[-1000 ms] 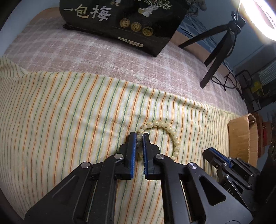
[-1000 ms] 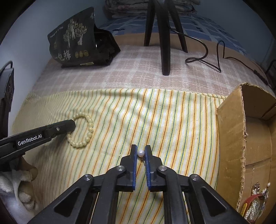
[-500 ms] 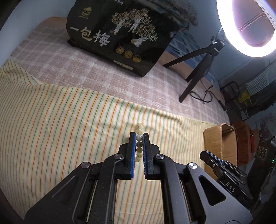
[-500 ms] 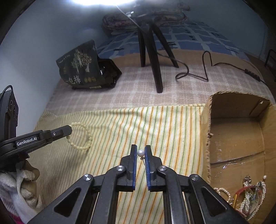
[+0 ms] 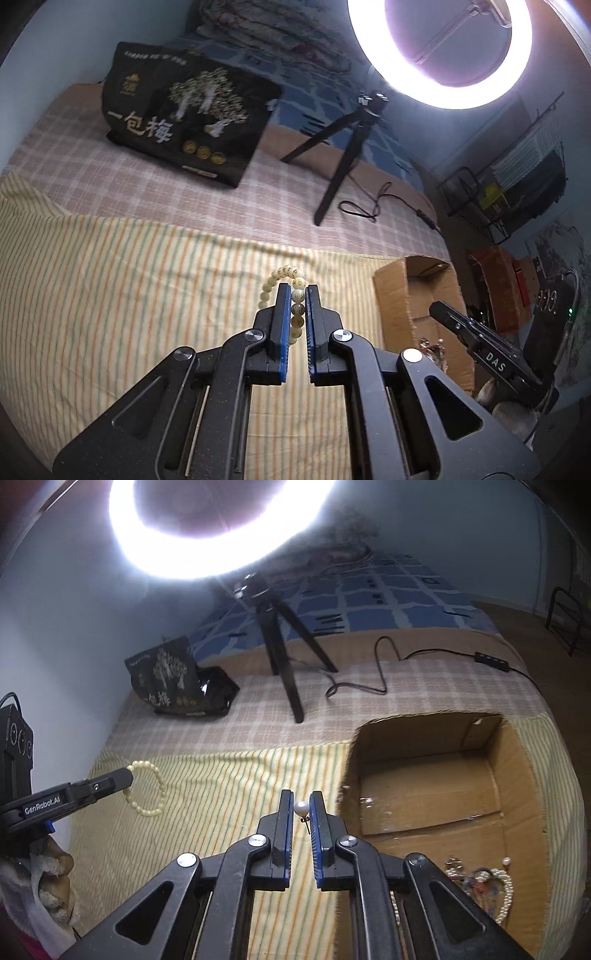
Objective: Organize jewelry
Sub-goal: 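Carry the bracelet with the left tool while the right tool carries the pearl to the box, then open the left gripper over the box while the right gripper releases the pearl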
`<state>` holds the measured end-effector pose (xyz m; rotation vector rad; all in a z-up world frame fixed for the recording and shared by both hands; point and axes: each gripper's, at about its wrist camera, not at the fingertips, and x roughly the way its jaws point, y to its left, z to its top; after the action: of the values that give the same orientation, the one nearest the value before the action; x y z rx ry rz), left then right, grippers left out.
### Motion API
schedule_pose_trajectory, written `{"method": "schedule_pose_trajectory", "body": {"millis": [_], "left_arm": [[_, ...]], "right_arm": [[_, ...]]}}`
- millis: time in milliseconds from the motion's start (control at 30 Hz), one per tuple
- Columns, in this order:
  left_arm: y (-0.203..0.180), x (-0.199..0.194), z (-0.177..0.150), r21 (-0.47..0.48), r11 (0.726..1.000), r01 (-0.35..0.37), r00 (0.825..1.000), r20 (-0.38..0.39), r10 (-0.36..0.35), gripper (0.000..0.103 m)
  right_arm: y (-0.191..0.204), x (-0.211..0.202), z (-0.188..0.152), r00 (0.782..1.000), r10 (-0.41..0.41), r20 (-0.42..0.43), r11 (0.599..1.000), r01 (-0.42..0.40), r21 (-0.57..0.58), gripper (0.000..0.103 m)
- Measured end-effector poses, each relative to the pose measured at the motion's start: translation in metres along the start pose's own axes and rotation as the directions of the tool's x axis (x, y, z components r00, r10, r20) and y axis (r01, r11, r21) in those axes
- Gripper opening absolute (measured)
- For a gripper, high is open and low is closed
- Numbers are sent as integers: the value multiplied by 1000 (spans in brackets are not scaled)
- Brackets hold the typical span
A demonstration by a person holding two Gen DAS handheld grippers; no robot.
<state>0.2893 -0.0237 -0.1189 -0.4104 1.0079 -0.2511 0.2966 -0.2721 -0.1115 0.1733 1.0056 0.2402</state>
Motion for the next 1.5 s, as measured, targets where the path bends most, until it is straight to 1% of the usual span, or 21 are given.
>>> {"method": "schedule_pose_trajectory", "body": {"millis": [333,500,867,1067,1367,1400,1467,1500], "left_arm": [[-66,5,-11,103,991,82,997,-4,-82,5],[-102,14,-23,168,978,126,992,-30,-122,5],[-156,27,-46,236,948,214,976,-92,-198,5],[-178,35,-66,281,930,236,969,-139,-204,5],[-189,43,-82,341,919,199,976,-150,-156,5],[-190,46,-82,347,918,192,977,-152,-147,5],[-193,49,-84,372,916,153,985,-131,-112,5],[-193,49,-85,383,912,144,987,-126,-103,6]], "right_arm": [[-47,-19,1,998,-51,33,997,49,62,6],[-66,-23,0,998,-59,35,995,55,89,6],[-98,-29,0,996,-76,46,986,68,149,6],[-107,-29,-1,996,-77,42,985,70,156,6],[-110,-30,-2,996,-84,40,986,77,150,8],[-109,-30,-2,995,-90,43,985,83,148,10],[-109,-31,-2,994,-99,49,985,91,146,29],[-109,-32,-2,993,-106,55,985,97,145,44]]}}
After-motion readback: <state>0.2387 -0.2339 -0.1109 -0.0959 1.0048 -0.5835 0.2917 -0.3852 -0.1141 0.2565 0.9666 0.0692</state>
